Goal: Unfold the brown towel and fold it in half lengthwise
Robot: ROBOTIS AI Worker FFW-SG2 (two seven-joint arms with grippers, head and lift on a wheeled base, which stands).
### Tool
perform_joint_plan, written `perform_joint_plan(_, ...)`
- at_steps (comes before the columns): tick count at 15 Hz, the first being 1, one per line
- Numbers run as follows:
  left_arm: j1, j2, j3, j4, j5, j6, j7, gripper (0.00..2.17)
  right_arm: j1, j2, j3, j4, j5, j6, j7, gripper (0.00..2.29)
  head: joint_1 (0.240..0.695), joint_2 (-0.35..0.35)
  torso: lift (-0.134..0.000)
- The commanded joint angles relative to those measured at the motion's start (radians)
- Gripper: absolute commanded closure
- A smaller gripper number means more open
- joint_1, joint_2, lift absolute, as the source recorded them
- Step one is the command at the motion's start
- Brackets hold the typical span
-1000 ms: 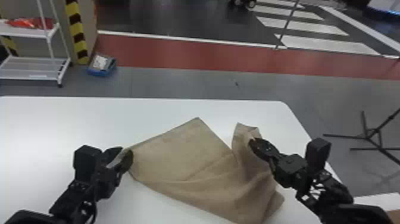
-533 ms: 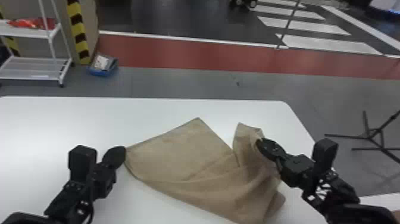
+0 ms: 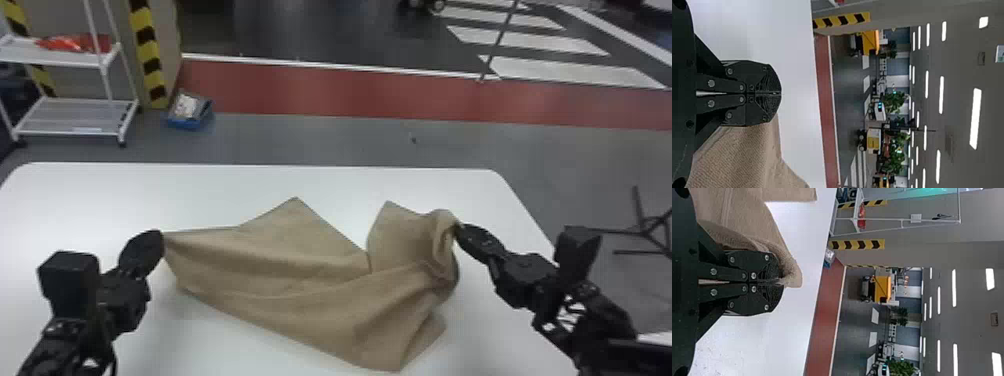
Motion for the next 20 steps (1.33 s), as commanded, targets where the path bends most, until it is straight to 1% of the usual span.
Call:
perform_joint_plan(1, 0.092, 0.002, 0.11, -0.148, -0.003, 0.002, 0.02, 1.83, -0.019, -0.029, -0.029, 0.0, 0.008, 0.028, 0.001, 1.15, 0.695, -0.163, -0.108)
perform_joint_plan(2, 0.115, 0.002, 0.146, -0.199, 0.006, 0.017, 0.036, 1.83, -0.017, -0.042, -0.052, -0.002, 0.008, 0.041, 0.004, 1.15, 0.695, -0.136, -0.108)
perform_joint_plan(3, 0.13, 0.002, 0.177, -0.253, 0.007, 0.039, 0.045, 1.83, -0.016, -0.052, -0.081, -0.01, 0.013, 0.059, 0.012, 1.15, 0.695, -0.125, -0.108)
perform_joint_plan(5, 0.146, 0.0, 0.222, -0.348, 0.027, 0.115, 0.059, 1.83, 0.007, -0.071, -0.118, -0.019, 0.018, 0.059, 0.032, 1.15, 0.695, -0.118, -0.108)
perform_joint_plan(6, 0.149, 0.0, 0.234, -0.378, 0.041, 0.146, 0.06, 1.83, 0.017, -0.076, -0.121, -0.02, 0.021, 0.059, 0.042, 1.15, 0.695, -0.119, -0.108)
perform_joint_plan(9, 0.149, -0.001, 0.235, -0.423, 0.049, 0.149, 0.062, 1.83, 0.035, -0.08, -0.112, -0.023, 0.068, 0.059, 0.108, 1.15, 0.695, -0.119, -0.108)
perform_joint_plan(11, 0.149, -0.006, 0.231, -0.449, 0.049, 0.146, 0.068, 1.83, 0.052, -0.083, -0.102, -0.046, 0.104, 0.059, 0.15, 1.15, 0.695, -0.115, -0.108)
perform_joint_plan(12, 0.15, -0.006, 0.234, -0.467, 0.05, 0.143, 0.069, 1.83, 0.055, -0.085, -0.107, -0.062, 0.1, 0.071, 0.17, 1.15, 0.695, -0.11, -0.108)
perform_joint_plan(13, 0.152, -0.004, 0.245, -0.489, 0.055, 0.143, 0.077, 1.83, 0.055, -0.086, -0.124, -0.096, 0.081, 0.108, 0.185, 1.15, 0.695, -0.108, -0.108)
perform_joint_plan(15, 0.153, -0.003, 0.283, -0.536, 0.092, 0.155, 0.077, 1.83, 0.047, -0.089, -0.176, -0.166, 0.036, 0.188, 0.222, 1.15, 0.695, -0.102, -0.108)
perform_joint_plan(16, 0.153, 0.0, 0.301, -0.555, 0.112, 0.158, 0.076, 1.83, 0.037, -0.091, -0.19, -0.183, 0.038, 0.216, 0.237, 1.15, 0.695, -0.101, -0.108)
perform_joint_plan(18, 0.15, 0.0, 0.328, -0.567, 0.141, 0.155, 0.071, 1.83, 0.021, -0.099, -0.207, -0.188, 0.035, 0.234, 0.246, 1.15, 0.695, -0.098, -0.108)
perform_joint_plan(20, 0.143, 0.002, 0.351, -0.584, 0.164, 0.155, 0.065, 1.83, -0.033, -0.102, -0.23, -0.188, -0.01, 0.295, 0.257, 1.15, 0.695, -0.097, -0.108)
